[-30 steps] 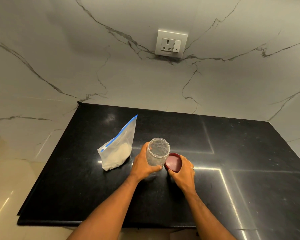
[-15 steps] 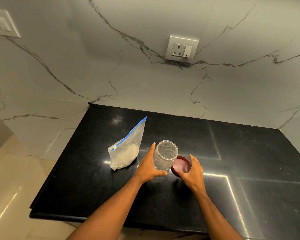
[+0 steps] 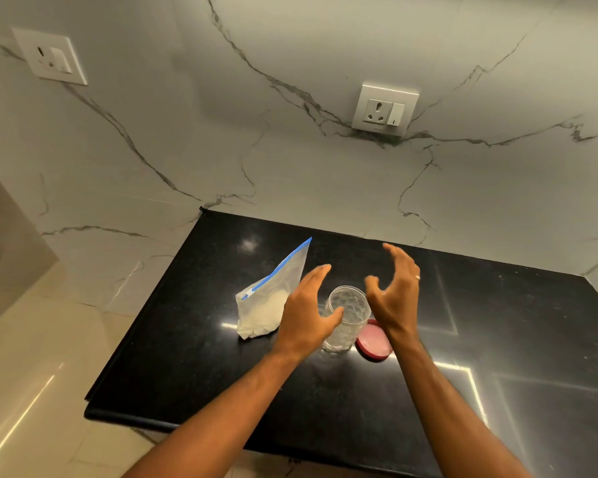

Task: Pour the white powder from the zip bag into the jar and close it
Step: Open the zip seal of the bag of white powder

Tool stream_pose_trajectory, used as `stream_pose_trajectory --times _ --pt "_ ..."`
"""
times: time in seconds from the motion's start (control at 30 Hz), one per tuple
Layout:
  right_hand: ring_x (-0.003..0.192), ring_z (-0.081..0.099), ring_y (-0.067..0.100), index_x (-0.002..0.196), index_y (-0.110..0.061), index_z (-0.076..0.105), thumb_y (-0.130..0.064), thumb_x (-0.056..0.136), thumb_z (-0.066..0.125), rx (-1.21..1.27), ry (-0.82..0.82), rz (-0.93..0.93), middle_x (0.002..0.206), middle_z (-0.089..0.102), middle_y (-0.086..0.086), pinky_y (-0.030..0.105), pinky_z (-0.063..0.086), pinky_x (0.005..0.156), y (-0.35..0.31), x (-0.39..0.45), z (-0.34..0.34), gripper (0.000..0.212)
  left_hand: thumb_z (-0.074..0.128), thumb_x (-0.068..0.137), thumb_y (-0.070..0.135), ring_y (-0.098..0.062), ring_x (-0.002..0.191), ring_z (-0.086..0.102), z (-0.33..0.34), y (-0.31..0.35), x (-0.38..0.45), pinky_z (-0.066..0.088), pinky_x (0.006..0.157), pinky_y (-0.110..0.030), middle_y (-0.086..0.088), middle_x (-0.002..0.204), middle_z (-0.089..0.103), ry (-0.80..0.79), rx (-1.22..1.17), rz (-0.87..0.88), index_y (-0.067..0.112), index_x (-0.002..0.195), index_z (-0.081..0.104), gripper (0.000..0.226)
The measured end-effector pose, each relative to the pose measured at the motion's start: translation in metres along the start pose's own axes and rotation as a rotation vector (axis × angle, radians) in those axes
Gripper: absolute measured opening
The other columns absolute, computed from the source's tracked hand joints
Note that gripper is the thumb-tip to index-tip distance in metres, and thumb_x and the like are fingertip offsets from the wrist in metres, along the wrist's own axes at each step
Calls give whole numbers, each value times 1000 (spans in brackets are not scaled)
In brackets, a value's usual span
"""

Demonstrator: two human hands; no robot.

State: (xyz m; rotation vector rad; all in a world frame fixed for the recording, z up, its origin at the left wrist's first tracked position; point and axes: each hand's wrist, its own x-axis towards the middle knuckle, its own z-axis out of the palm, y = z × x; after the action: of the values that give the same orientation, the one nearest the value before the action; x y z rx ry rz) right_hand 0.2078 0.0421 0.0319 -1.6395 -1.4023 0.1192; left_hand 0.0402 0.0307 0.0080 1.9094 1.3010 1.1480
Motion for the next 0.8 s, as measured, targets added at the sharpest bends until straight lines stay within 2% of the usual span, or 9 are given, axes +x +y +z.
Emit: stream_pose_trajectory --times 0.13,0.2,0.3,0.43,0.5,0.63,0.7,0.8 --pt "123 49 23 131 -10 54 -1 77 67 43 -16 -146 130 57 10 35 38 107 -37 13 6 56 80 82 11 -15 122 59 -31 24 15 48 106 -28 -5 129 64 198 4 135 11 128 62 49" --pt "123 50 22 129 -9 55 -3 78 68 52 -43 -225 129 58 9 40 40 108 -50 17 11 53 80 82 9 -16 114 61 -48 26 22 51 101 -27 -6 120 66 279 22 175 10 119 65 40" --pt "128 48 22 131 -13 56 -9 80 69 52 -120 -305 135 55 7 39 39 109 -66 21 22 53 81 80 14 -14 110 61 -74 16 26 49 98 -20 -5 116 65 346 56 191 9 115 67 38" --pt "133 42 18 134 -19 54 -21 79 75 39 -306 -409 142 48 2 38 39 108 -80 19 44 58 84 78 24 -15 115 60 -93 -9 17 50 100 -29 -3 121 64 406 86 137 10 117 66 45" --pt "140 35 17 136 -22 52 -26 79 76 20 -408 -468 147 44 -1 41 35 114 -82 14 55 62 86 76 25 -14 119 58 -95 -21 8 48 103 -27 -3 125 62 404 51 100 10 121 63 52" --pt "150 19 19 138 -26 50 -34 79 77 -71 -572 -584 152 41 0 43 15 121 -83 0 76 65 83 79 29 -7 124 55 -92 -42 -13 45 104 -20 1 131 60 297 -85 -5 14 130 57 59" --pt "150 22 20 135 -24 54 -33 81 76 -128 -625 -616 149 46 0 48 10 123 -83 -6 84 59 79 81 29 -7 122 56 -89 -51 -23 47 101 -16 4 129 61 254 -155 -73 15 132 56 58" --pt "144 35 21 124 -23 64 -32 83 74 -187 -633 -629 136 60 -1 55 7 123 -82 -12 90 43 77 85 12 -10 116 62 -84 -62 -30 55 96 -24 3 122 66 254 -207 -135 15 127 59 47"
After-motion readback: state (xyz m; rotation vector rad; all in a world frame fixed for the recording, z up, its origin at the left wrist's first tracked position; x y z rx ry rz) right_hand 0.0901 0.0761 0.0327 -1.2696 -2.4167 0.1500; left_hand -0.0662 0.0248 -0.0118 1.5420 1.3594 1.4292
